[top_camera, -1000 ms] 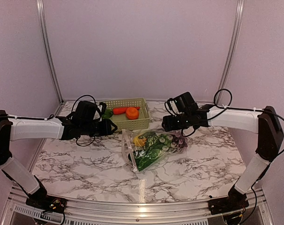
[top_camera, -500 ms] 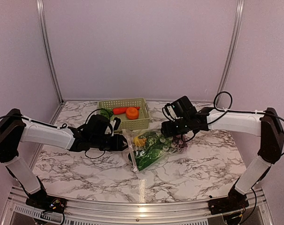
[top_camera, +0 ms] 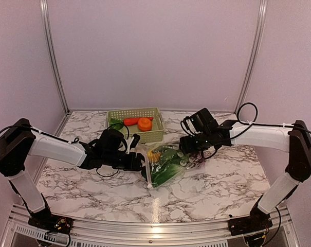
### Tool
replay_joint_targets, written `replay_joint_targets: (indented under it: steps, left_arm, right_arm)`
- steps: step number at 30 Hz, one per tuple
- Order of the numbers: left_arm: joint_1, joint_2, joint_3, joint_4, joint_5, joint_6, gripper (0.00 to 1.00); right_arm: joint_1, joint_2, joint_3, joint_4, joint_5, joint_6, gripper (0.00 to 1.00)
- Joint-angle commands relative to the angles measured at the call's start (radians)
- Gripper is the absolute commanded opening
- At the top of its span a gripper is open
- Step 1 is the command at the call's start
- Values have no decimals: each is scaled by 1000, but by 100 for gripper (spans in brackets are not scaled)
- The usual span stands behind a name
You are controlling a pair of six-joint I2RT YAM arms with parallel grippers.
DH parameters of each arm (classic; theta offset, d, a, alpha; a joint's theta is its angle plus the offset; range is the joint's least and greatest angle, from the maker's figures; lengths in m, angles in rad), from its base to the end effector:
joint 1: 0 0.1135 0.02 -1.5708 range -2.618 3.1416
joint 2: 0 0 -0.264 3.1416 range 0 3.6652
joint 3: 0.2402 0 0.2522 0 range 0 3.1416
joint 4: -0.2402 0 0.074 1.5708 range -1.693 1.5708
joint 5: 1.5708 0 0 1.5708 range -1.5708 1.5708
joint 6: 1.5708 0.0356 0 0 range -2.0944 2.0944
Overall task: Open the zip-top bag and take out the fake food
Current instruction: Pick up the fake vegetable from the zipper food storage bag.
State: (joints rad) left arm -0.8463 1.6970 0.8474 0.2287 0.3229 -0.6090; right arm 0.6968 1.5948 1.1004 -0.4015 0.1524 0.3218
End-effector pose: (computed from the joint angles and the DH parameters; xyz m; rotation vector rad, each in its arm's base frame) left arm 0.2220 -0.2678 0.1684 0.4837 2.3592 -1.1126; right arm 0.2632 0.2132 0.2288 -0.3952 2.4380 0.2578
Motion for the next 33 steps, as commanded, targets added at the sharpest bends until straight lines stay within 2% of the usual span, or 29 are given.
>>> replay_joint_targets:
  steps: [1, 10, 13, 16, 21, 25, 26, 33]
  left_arm:
    - [-13, 43, 19, 41, 55, 24, 61]
    - [-40, 108, 75, 5, 83, 52, 65]
    - [-43, 125, 93, 4, 82, 48, 63]
    - [-48, 141, 114, -1, 82, 42, 53]
    - [-51, 141, 131, -21, 67, 37, 23]
    - [-51, 109, 128, -33, 44, 40, 3]
    - [-50, 99, 130, -40, 35, 41, 0]
    - [-49, 6, 125, -103, -75, 55, 0]
  right_arm:
    - [4, -27, -20, -17, 15, 20, 69]
    - [6, -32, -55, -9, 10, 32, 71]
    - [6, -27, -62, -1, 10, 34, 71]
    - [6, -20, -69, 8, 8, 37, 71]
    - [6, -16, -83, 19, 14, 41, 71]
    - [7, -16, -96, 29, 36, 47, 72]
    - [4, -17, -100, 35, 39, 49, 73]
    - [-41, -29, -147, 81, 16, 74, 73]
